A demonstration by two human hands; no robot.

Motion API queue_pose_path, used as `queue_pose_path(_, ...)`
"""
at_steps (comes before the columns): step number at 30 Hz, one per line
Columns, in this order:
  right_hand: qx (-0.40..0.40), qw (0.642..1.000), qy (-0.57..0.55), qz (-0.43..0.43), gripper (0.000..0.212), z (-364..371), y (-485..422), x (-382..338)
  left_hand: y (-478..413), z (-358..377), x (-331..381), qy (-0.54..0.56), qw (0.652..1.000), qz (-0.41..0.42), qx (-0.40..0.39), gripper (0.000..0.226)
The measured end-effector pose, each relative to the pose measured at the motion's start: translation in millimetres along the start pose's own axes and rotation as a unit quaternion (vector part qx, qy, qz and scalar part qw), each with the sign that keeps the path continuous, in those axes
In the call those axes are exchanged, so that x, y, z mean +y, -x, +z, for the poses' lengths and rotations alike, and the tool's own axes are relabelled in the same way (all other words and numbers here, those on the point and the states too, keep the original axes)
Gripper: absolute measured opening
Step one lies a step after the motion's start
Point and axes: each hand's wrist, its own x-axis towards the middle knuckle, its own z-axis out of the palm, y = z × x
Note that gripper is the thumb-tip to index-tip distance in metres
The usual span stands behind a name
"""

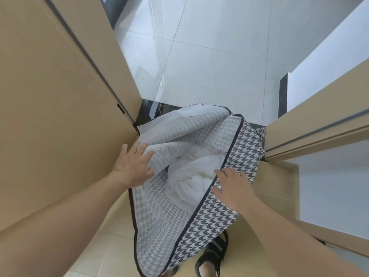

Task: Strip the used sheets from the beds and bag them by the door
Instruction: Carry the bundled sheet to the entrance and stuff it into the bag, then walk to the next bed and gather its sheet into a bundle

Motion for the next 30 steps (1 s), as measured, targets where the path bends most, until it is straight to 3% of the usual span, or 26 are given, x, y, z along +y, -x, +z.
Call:
queue_pose_path(9,-0.005,1.0,0.016,-0.02,0.064,-95,32,-24,67,-72,-21,0.06,0.997,-0.019,0.039,0.067)
queue_pose_path(17,0.121,0.981,0.058,-0.14,0.063,-242,73,-79,205,-184,-59,0.063,0.976,-0.143,0.152,0.065)
queue_pose_path(24,0.209,0.931,0.086,-0.287,0.06,-332,156,-160,370,-207,-58,0.115,0.922,-0.315,0.191,0.066)
queue_pose_path(30,0.246,0.878,0.106,-0.397,0.064,-370,243,-280,542,-195,-67,0.141,0.854,-0.441,0.239,0.066)
